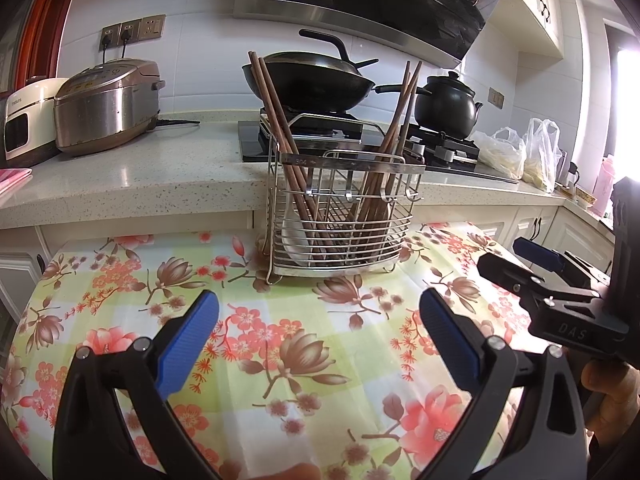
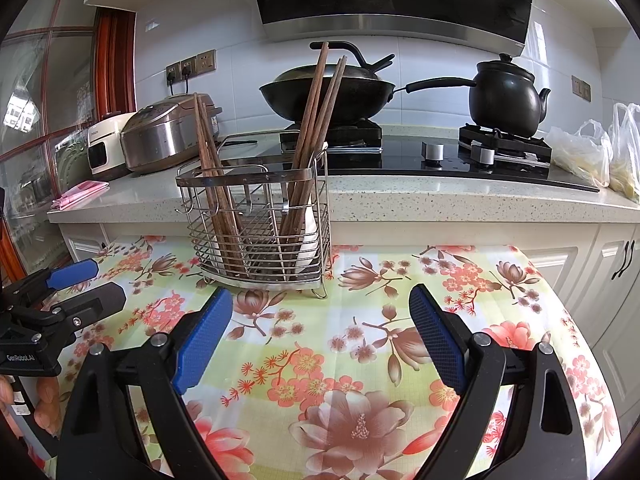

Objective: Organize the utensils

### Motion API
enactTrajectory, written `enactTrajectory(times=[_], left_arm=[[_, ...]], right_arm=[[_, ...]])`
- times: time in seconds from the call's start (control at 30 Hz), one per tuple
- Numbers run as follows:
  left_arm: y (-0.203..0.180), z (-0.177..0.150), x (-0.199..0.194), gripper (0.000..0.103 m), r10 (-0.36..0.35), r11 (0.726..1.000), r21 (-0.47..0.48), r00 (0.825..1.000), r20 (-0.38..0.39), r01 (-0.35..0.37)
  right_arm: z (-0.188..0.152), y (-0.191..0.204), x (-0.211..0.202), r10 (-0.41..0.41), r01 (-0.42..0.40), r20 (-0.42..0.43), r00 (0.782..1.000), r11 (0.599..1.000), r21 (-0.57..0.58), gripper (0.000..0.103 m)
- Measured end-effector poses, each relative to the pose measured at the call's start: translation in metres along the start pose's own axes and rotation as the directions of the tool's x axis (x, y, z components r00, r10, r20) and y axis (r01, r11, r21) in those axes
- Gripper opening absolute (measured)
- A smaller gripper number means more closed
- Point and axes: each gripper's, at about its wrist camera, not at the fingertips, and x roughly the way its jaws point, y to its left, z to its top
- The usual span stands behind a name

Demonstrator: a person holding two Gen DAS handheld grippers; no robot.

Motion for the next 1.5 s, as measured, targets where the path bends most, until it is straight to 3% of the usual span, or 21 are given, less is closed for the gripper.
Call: enactTrajectory(times=[1.5], left_arm=[[0.0002, -0.0032, 0.0015, 0.098, -0.004, 1.000, 0.019, 1.000, 0.006, 0.003]], right_arm=[[-0.0006, -0.0006, -0.0001, 0.000, 0.000, -0.002, 1.000, 1.000, 0.002, 0.084]])
